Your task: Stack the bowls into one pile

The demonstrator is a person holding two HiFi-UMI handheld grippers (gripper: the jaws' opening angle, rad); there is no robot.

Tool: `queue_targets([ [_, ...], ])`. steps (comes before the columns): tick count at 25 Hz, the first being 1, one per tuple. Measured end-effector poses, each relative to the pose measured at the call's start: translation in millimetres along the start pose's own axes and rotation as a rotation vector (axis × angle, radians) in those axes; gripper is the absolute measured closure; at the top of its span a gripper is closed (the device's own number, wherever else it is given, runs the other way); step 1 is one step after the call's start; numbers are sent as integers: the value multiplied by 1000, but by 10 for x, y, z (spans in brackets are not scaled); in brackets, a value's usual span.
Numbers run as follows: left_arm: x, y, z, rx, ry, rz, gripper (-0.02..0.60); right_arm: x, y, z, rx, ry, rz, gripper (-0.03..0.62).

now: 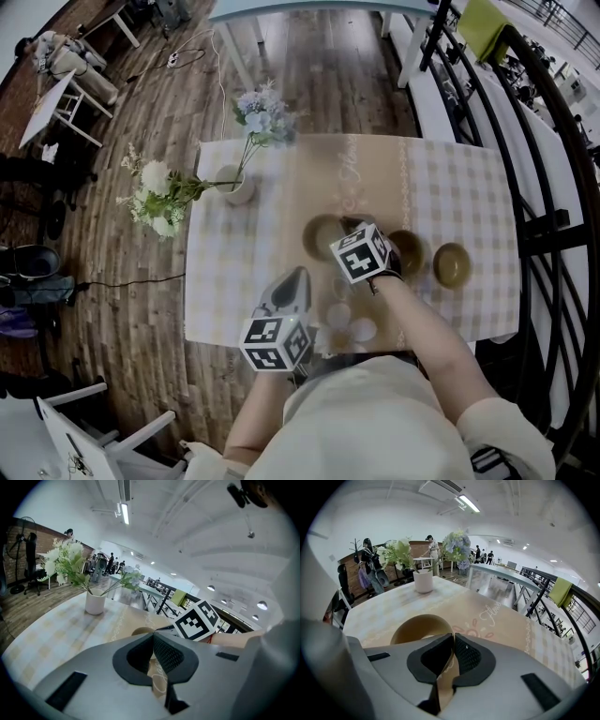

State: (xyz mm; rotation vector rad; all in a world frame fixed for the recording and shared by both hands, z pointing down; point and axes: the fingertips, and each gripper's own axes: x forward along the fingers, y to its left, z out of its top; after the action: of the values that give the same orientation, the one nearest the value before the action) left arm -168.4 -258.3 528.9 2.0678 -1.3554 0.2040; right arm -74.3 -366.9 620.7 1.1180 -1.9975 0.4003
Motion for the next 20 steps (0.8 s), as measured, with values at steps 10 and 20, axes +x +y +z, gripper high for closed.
queue_targets([
  [10,-268,-135,-88,13,-17,-16,578,-367,156,144,-27,-98,-21,589],
  [20,-593,-266,-226,28,-25,-29,578,-747,250,82,-26,-136,-71,589],
])
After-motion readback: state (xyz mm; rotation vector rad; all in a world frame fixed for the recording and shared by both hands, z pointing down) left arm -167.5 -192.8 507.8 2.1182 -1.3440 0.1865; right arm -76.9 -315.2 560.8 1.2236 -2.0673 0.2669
